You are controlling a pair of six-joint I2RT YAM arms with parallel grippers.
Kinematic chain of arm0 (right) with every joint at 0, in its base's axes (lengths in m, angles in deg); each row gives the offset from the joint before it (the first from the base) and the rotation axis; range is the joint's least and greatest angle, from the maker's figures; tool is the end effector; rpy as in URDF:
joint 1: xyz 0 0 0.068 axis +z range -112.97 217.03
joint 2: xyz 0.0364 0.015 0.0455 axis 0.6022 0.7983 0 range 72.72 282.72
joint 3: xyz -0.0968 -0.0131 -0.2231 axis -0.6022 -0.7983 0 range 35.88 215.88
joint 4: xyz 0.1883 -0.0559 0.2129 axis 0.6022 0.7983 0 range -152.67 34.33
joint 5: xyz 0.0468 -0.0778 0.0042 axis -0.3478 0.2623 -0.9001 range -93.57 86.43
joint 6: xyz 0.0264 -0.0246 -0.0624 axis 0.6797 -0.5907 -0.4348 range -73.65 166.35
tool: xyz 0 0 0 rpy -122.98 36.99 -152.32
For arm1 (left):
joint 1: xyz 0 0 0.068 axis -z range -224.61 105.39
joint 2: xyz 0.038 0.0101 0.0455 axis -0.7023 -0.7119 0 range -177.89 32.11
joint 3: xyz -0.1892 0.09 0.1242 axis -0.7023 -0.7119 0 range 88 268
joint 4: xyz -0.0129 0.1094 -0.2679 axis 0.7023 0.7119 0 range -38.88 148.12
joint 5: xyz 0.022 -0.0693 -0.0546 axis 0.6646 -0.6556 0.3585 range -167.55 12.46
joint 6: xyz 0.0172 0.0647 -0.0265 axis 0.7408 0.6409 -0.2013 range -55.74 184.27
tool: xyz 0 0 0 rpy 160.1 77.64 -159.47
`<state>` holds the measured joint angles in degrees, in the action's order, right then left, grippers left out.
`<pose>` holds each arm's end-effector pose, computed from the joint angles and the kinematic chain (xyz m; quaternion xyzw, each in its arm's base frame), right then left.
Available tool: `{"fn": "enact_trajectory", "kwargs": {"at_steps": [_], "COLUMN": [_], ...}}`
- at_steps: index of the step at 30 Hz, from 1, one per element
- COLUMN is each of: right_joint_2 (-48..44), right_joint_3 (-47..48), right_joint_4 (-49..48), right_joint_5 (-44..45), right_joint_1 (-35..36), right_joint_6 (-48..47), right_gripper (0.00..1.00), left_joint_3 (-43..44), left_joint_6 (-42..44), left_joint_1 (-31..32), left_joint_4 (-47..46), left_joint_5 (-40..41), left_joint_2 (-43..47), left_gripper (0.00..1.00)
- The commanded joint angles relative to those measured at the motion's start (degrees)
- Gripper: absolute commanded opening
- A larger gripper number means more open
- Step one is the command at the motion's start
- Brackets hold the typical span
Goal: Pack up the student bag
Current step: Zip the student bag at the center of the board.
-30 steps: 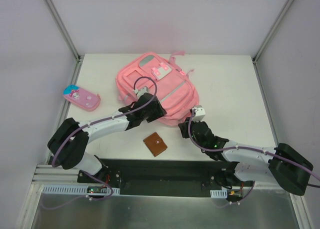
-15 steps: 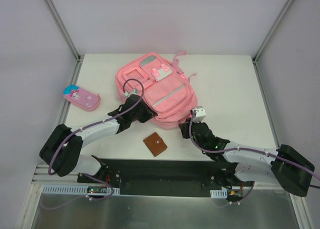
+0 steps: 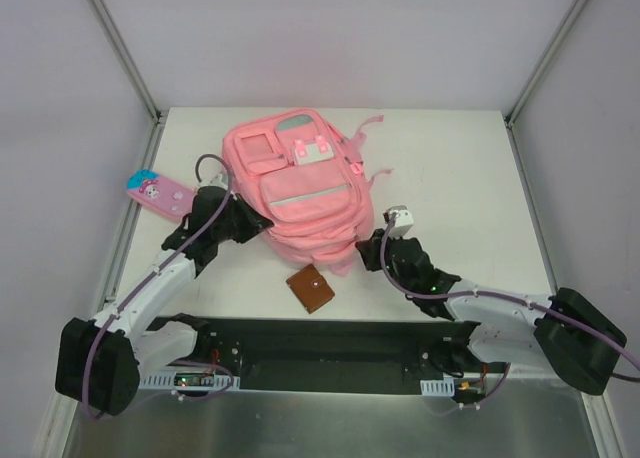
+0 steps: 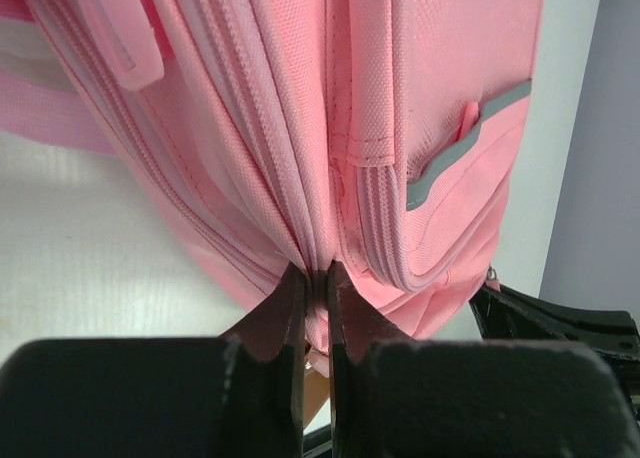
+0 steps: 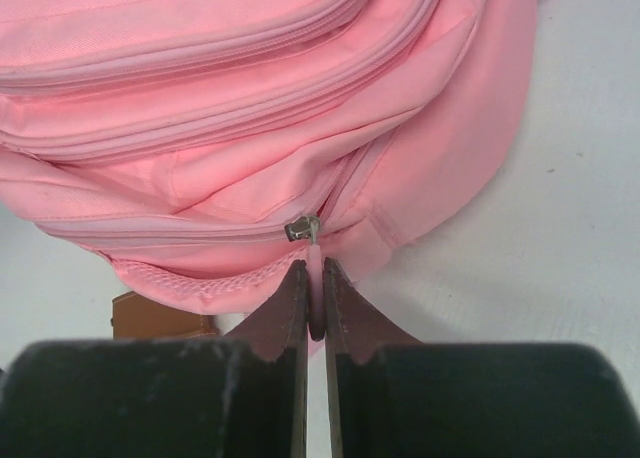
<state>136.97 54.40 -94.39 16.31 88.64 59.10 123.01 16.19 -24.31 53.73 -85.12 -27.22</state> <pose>0.1895 0.2065 0.1375 -0.1580 0.7674 0.2078 0.5857 0.2736 -0.1096 0.1956 -0.1706 0.8339 -0.3398 0.4001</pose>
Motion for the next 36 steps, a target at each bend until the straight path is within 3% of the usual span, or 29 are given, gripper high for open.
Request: {"fn": "enact_trajectory", "kwargs": {"at_steps": [1,3,6,8,9,12,16,17,23,27,32,36], "right_joint_2": [0.9,1.2,1.4,1.8,2.4,4.1,6.5,6.7,4.9,5.4,7.4,8.7], "right_joint_3": [0.5,0.6,1.3,2.6,3.1,5.1,7.8,8.2,9.7,12.2,13.3,14.3], "right_joint_4": [-0.1,-0.2,-0.4,0.2,0.2,0.2,-0.4,-0.7,-1.7,0.5,0.5,-0.2], "right_joint_5": [3.3,3.0,0.7,-1.9,-2.6,-3.1,-2.2,-1.9,-0.8,-1.2,-0.7,-1.6], "right_joint_1": [-2.9,-3.4,-3.5,-3.4,-3.1,-0.9,2.3,3.0,3.8,4.5,4.6,5.1], "right_joint_6": [-2.6,-2.6,-3.2,-3.0,-2.6,-2.1,-2.3,-2.1,-2.5,-4.7,-4.1,-4.4], "right_gripper": [0.01,0.0,0.01,0.0,0.0,0.0,0.0,0.0,0.0,0.0,0.0,0.01], "left_joint_3": [0.6,0.4,0.5,1.1,1.1,2.0,3.0,2.9,-1.2,-3.9,-0.6,-3.8], "left_joint_6": [6.4,6.4,6.4,6.1,5.5,3.7,0.3,-0.8,-9.7,-12.2,-12.7,-17.7], "left_joint_1": [-9.2,-13.0,-14.8,-14.8,-14.8,-14.3,-8.3,-4.2,6.5,8.8,10.4,11.3], "left_joint_4": [4.8,5.6,5.6,3.9,3.3,1.7,1.3,1.3,1.1,3.3,18.0,18.0], "left_joint_5": [-1.5,-3.3,-6.1,-10.4,-11.4,-15.0,-12.8,-11.8,-7.0,-5.3,3.4,6.2], "left_joint_2": [3.6,3.9,4.0,3.4,3.4,4.3,7.0,7.7,9.8,13.6,17.4,16.4], "left_gripper": [0.0,0.0,0.25,0.46,0.61,0.77,0.87,0.89,0.89,0.88,0.93,0.95]}}
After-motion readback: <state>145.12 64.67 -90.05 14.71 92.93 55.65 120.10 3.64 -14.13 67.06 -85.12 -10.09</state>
